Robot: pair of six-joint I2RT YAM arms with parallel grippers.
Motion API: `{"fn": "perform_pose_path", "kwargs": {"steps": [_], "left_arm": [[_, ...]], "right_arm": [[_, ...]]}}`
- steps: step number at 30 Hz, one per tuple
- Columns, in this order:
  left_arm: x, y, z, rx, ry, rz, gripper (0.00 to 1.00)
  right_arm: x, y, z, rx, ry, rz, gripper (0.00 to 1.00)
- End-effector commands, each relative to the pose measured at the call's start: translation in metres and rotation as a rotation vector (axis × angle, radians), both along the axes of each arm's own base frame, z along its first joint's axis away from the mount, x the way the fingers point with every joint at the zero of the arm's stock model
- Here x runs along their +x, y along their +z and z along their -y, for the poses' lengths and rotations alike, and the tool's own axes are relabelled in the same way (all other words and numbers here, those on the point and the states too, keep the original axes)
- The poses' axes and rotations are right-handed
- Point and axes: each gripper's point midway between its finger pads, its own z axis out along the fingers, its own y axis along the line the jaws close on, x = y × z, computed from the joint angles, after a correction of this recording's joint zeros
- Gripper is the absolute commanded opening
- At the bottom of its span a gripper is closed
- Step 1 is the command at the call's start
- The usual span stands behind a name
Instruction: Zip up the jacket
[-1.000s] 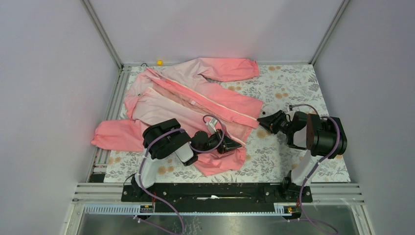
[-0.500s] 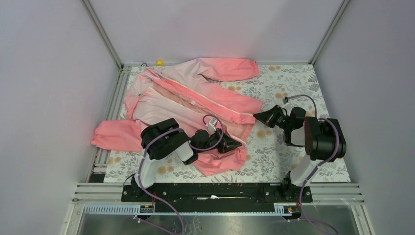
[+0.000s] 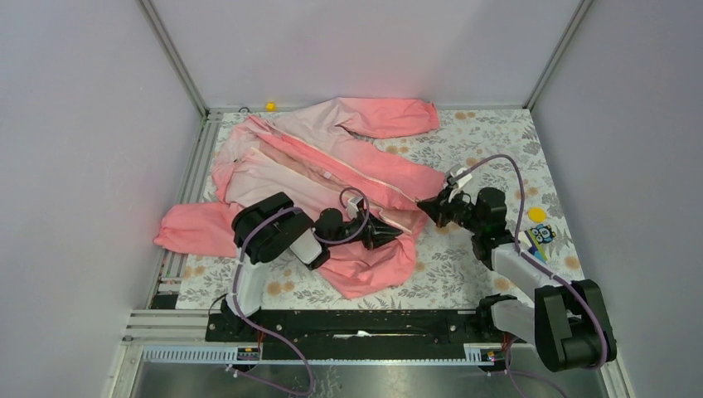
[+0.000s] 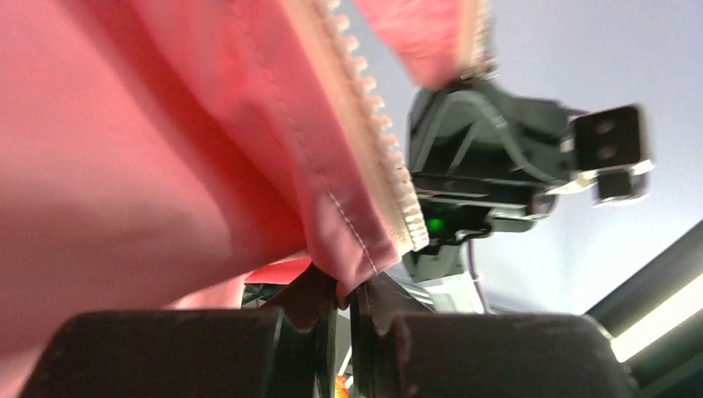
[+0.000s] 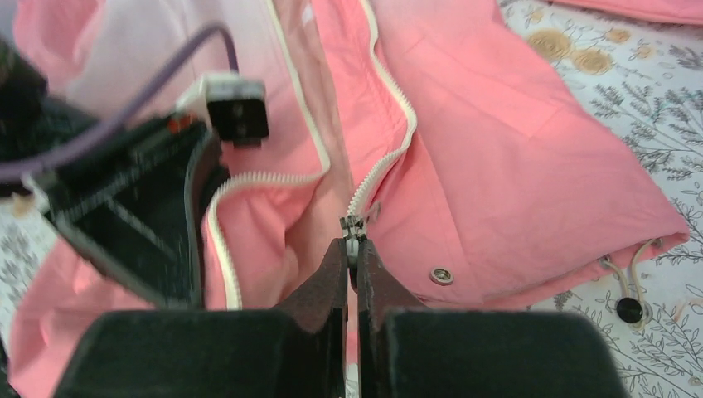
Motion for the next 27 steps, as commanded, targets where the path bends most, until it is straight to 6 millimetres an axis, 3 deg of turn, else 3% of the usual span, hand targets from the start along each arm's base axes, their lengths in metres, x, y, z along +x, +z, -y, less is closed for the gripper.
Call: {"fn": "perform_pose_path", "kwargs": {"steps": [1, 6, 14, 22, 27], "left_arm": [[0.006, 0.048, -0.015, -0.129, -0.047, 0.038, 0.00], [0.015, 0.053, -0.023, -0.139, -0.064, 0.029, 0.00], [0.019, 0.026, -0.013, -0.024, -0.129, 0.037, 0.00], [0.044, 0.036, -0.016, 0.053, -0.088, 0.348, 0.00], [0.041, 0.045, -0.023, 0.096, -0.071, 0.590, 0.00]], "right_arm": [[-0.010, -0.003, -0.002, -0.145, 0.086, 0.218, 0.00], [-0.025, 0.006, -0.005, -0.203, 0.165, 0.435, 0.00], [-0.038, 0.004, -0.019, -0.280, 0.276, 0.529, 0.00], [-0.056, -0.017, -0.042, -0.365, 0.332, 0.605, 0.00], [-0.046, -0.008, -0.031, -0.397, 0.214, 0.672, 0.00]]}}
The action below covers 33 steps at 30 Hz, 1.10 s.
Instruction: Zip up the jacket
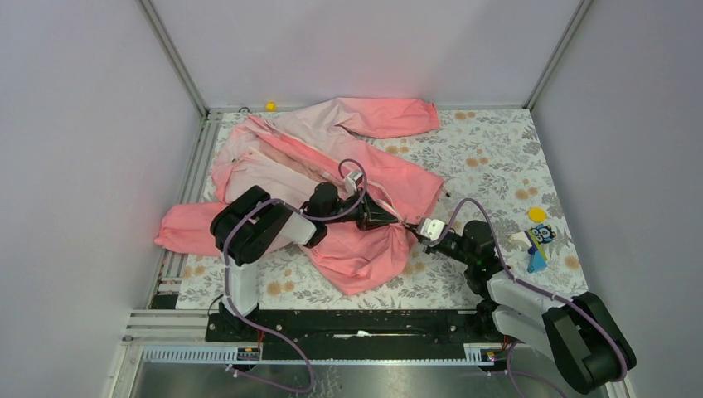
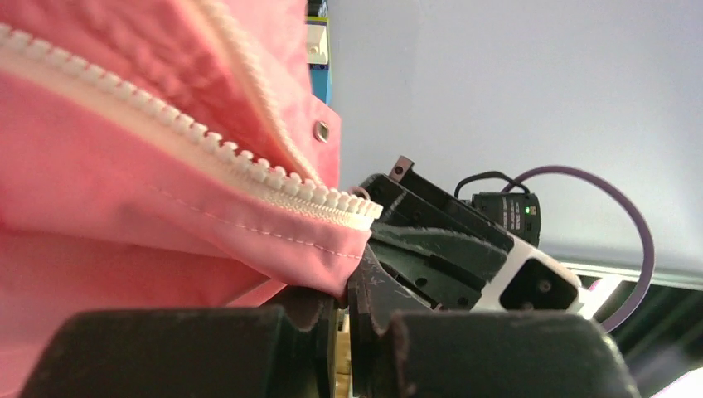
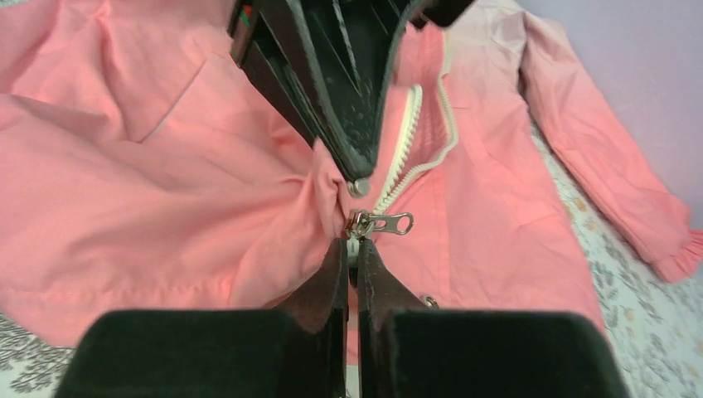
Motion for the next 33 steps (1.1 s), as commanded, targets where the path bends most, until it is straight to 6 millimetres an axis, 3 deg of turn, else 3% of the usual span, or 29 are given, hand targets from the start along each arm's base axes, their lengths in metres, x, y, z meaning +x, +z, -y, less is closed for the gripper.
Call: {"fn": "perform_pose_path", "kwargs": {"steps": [1, 5, 9, 13, 20, 23, 26, 33], "left_arm": [[0.002, 0.034, -0.006, -0.023, 0.005, 0.368, 0.00], [-0.013, 0.049, -0.014, -0.119, -0.036, 0.474, 0.00], [-0.028, 0.059, -0.024, -0.241, -0.110, 0.458, 0.00], [-0.030, 0.054, -0.027, -0.240, -0.137, 0.402, 0.00], [-0.029, 0.074, -0.029, -0.276, -0.112, 0.328, 0.00], [-0.027, 0.082, -0.030, -0.289, -0.097, 0.324, 0.00], [-0.024, 0.079, -0.032, -0.284, -0.075, 0.309, 0.00], [-0.019, 0.074, -0.031, -0.278, -0.052, 0.265, 0.00]], "right_arm": [[0.017, 0.027, 0.010, 0.020, -0.104, 0.175, 0.00], [0.017, 0.035, 0.013, 0.032, -0.115, 0.218, 0.00], [0.013, 0.042, 0.010, 0.040, -0.088, 0.241, 0.00], [0.013, 0.044, 0.010, 0.044, -0.085, 0.266, 0.00], [0.011, 0.031, 0.005, 0.049, -0.057, 0.267, 0.00], [0.008, 0.035, 0.003, 0.076, -0.047, 0.285, 0.00], [0.003, 0.045, 0.000, 0.109, -0.021, 0.312, 0.00], [-0.002, 0.045, -0.004, 0.113, 0.016, 0.308, 0.00]]}}
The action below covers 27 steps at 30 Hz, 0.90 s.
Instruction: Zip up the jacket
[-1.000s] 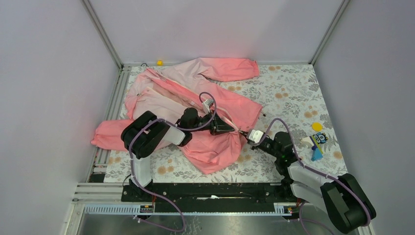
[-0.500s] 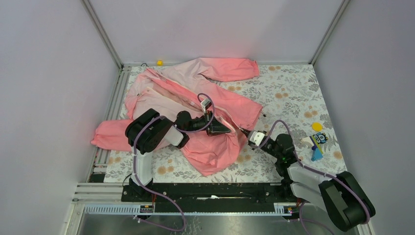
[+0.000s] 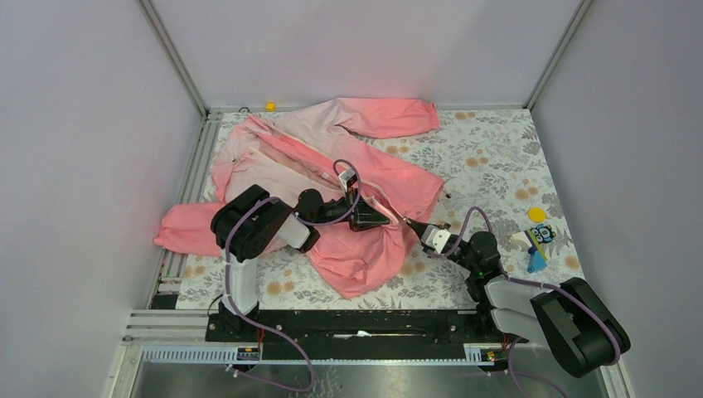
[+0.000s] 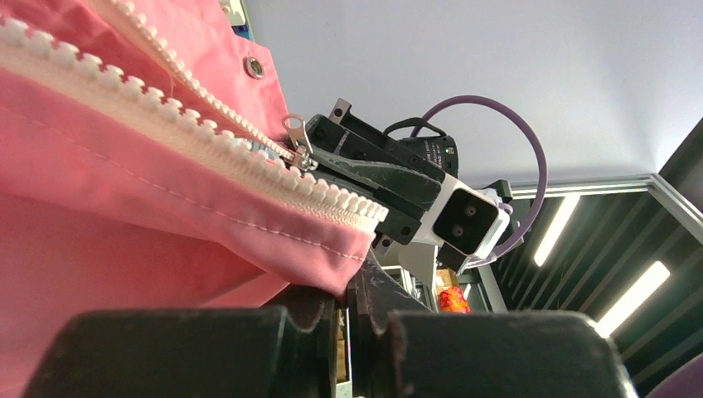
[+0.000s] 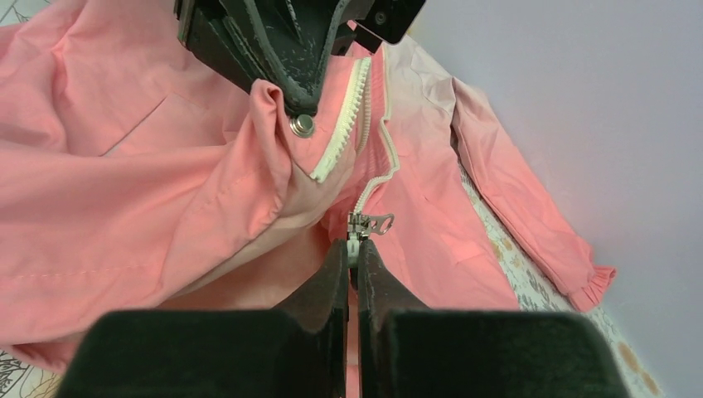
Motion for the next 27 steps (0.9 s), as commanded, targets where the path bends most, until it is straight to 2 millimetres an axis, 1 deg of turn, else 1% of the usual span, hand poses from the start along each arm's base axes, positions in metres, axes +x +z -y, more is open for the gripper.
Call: {"fn": "perform_pose_path", "kwargs": {"steps": [1, 3, 7, 9, 10, 11, 13, 15, 17, 22, 27], "left_arm": [[0.003, 0.036, -0.006, -0.111, 0.038, 0.099, 0.00], [0.004, 0.038, -0.006, -0.115, 0.042, 0.091, 0.00], [0.004, 0.038, -0.007, -0.116, 0.045, 0.087, 0.00], [0.003, 0.035, -0.008, -0.109, 0.052, 0.081, 0.00], [0.003, 0.033, -0.009, -0.105, 0.055, 0.078, 0.00], [0.002, 0.032, -0.009, -0.102, 0.056, 0.071, 0.00], [0.003, 0.029, -0.009, -0.098, 0.054, 0.045, 0.00], [0.005, 0.026, -0.009, -0.098, 0.062, 0.004, 0.00], [0.007, 0.026, -0.009, -0.101, 0.068, -0.033, 0.00], [0.009, 0.030, -0.008, -0.110, 0.074, -0.029, 0.00], [0.011, 0.027, -0.007, -0.106, 0.074, -0.028, 0.00]], "right_arm": [[-0.008, 0.025, -0.009, 0.047, 0.064, 0.100, 0.00], [-0.009, 0.026, -0.010, 0.046, 0.072, 0.105, 0.00], [-0.010, 0.019, -0.011, 0.031, 0.075, 0.078, 0.00], [-0.010, 0.019, -0.011, 0.038, 0.076, 0.078, 0.05], [-0.009, 0.021, -0.012, 0.045, 0.078, 0.084, 0.05], [-0.013, 0.016, -0.011, 0.042, 0.079, 0.075, 0.05], [-0.013, 0.015, -0.011, 0.040, 0.078, 0.072, 0.04], [-0.014, 0.014, -0.012, 0.031, 0.089, 0.069, 0.00], [-0.015, 0.014, -0.014, 0.023, 0.099, 0.072, 0.00], [-0.016, 0.013, -0.016, 0.015, 0.106, 0.077, 0.00], [-0.016, 0.017, -0.016, 0.019, 0.097, 0.091, 0.00]]}}
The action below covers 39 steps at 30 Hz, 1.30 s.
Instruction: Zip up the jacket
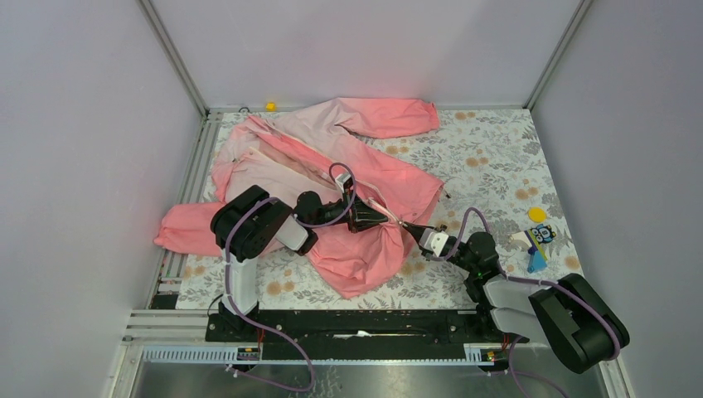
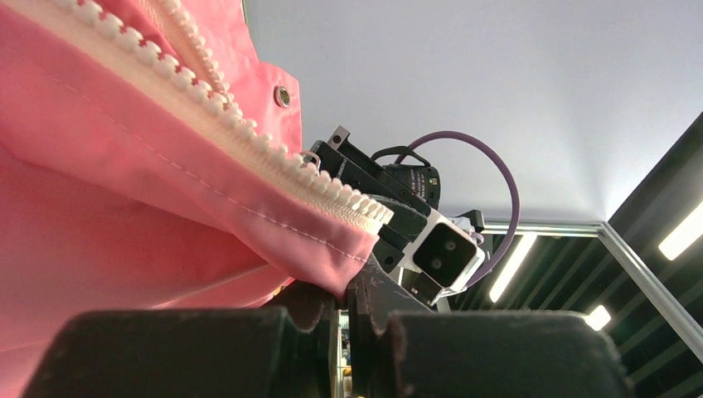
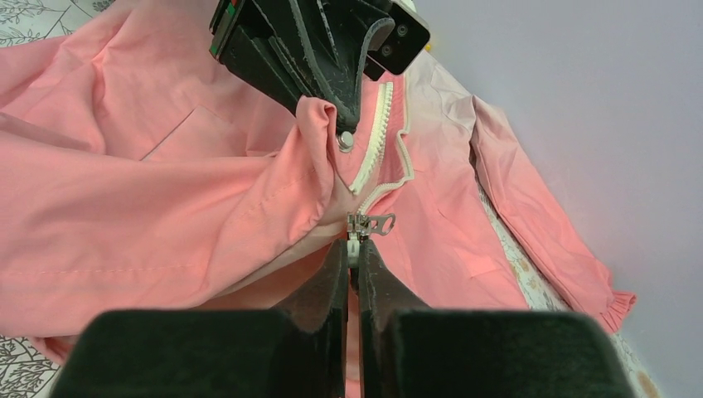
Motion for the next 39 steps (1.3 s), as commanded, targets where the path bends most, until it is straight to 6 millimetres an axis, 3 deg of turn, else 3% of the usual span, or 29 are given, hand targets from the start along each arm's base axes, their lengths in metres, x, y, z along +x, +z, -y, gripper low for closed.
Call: {"fn": "perform_pose_path", "kwargs": {"steps": [1, 19, 39], "left_arm": [[0.0036, 0.0284, -0.0029, -0.097, 0.027, 0.118, 0.00], [-0.0014, 0.0242, 0.0044, -0.095, 0.004, 0.094, 0.00], [-0.0050, 0.0322, 0.0028, -0.107, 0.008, 0.118, 0.00]], "right_arm": [[-0.0059, 0.0179, -0.0044, 0.021, 0.030, 0.093, 0.00], [-0.0067, 0.0200, -0.0066, 0.021, 0.031, 0.102, 0.00], [-0.0061, 0.0154, -0.0069, 0.008, 0.023, 0.091, 0.00]]}}
